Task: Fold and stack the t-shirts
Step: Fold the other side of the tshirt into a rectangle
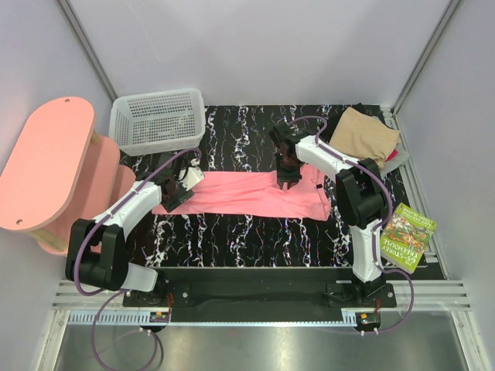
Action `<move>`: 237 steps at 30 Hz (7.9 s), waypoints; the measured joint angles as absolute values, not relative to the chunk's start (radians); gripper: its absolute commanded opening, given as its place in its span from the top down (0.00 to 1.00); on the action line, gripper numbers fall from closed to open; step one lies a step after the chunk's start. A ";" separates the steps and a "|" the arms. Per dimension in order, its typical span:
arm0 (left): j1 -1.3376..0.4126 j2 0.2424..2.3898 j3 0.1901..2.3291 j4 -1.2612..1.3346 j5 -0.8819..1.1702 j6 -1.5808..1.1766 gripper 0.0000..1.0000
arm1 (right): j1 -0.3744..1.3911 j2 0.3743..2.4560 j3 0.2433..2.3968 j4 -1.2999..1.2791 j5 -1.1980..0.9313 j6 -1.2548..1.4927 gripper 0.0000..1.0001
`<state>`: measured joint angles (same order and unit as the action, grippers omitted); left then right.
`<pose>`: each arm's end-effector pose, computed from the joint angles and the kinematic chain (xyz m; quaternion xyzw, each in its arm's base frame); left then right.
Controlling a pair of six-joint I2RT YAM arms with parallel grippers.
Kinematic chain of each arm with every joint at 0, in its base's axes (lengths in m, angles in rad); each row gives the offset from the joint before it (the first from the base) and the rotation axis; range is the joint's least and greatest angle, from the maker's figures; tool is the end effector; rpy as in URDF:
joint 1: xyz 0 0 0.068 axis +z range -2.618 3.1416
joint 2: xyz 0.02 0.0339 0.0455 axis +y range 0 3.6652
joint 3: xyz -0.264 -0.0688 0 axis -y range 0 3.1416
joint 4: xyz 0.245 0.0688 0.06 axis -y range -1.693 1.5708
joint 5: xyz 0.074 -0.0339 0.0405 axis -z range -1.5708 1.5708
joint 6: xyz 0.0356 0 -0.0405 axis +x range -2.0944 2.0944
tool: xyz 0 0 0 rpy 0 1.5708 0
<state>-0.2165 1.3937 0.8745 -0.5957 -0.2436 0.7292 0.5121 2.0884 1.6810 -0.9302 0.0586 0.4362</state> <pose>0.2595 -0.0483 0.2064 0.4159 0.8733 0.1714 0.1870 0.3712 0.2063 0.1944 -0.0343 0.9922 0.0272 0.1167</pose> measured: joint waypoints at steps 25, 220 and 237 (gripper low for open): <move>-0.209 1.394 0.842 -0.572 -0.244 0.741 0.33 | 0.512 2.102 1.807 -0.956 0.064 0.439 0.38; -0.162 1.495 0.747 -0.429 -0.273 0.721 0.62 | 0.677 2.332 1.765 -0.495 -0.576 0.600 0.54; -0.168 1.477 0.664 -0.308 -0.319 0.753 0.64 | 0.674 2.420 1.919 -0.492 -0.578 0.609 0.55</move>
